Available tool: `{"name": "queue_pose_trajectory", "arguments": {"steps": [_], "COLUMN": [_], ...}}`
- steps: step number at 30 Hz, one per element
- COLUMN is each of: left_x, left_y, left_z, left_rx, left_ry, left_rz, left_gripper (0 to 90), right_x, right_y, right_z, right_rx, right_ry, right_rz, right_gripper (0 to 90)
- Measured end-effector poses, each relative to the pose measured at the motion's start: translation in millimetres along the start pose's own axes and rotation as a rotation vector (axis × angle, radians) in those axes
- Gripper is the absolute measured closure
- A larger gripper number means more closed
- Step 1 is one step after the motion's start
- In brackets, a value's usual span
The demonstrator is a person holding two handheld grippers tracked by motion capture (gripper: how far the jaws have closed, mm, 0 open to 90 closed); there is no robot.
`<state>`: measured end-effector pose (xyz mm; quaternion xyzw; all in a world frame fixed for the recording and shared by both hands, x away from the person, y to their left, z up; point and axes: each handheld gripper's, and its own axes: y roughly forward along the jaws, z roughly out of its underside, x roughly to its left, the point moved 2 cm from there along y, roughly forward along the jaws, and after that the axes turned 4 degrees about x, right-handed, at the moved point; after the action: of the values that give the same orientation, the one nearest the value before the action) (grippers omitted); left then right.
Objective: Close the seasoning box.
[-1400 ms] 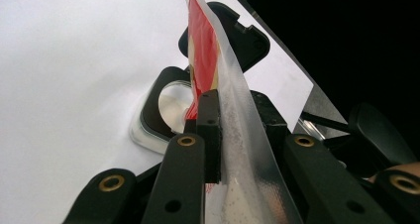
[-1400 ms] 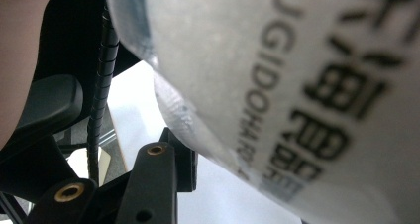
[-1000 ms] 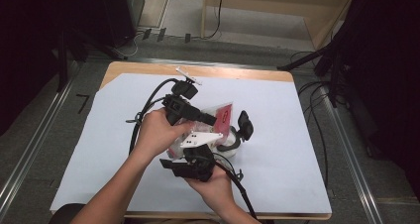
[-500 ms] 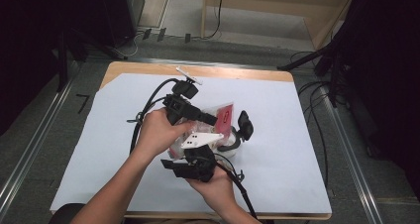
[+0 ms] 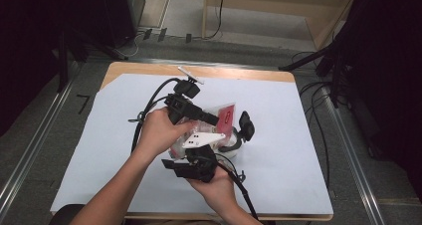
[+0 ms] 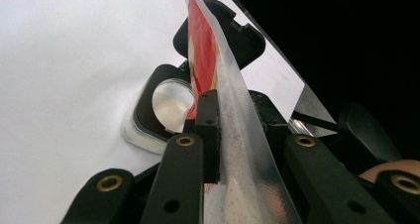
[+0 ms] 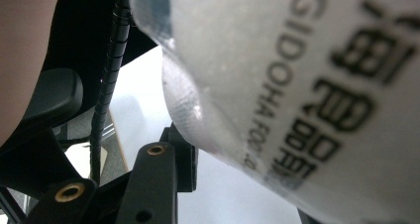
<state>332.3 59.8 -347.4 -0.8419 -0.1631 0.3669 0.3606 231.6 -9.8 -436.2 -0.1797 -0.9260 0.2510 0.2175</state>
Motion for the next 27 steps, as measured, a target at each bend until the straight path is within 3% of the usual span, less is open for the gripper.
{"name": "queue_pose_trajectory", "arguments": {"steps": [27], "left_x": [-2.5], "left_y": [2.5], "left_z": [-4.3], "left_rx": [-0.011], "left_ry": [0.009], "left_rz": [-0.003], "left_gripper": [77.1], "right_x": [-1.7], "right_y": [-1.9], "right_z": [-0.7], "right_rx": [-0.005], "right_ry": [0.002], "right_rz": [0.015], "right_gripper": [63.7]}}
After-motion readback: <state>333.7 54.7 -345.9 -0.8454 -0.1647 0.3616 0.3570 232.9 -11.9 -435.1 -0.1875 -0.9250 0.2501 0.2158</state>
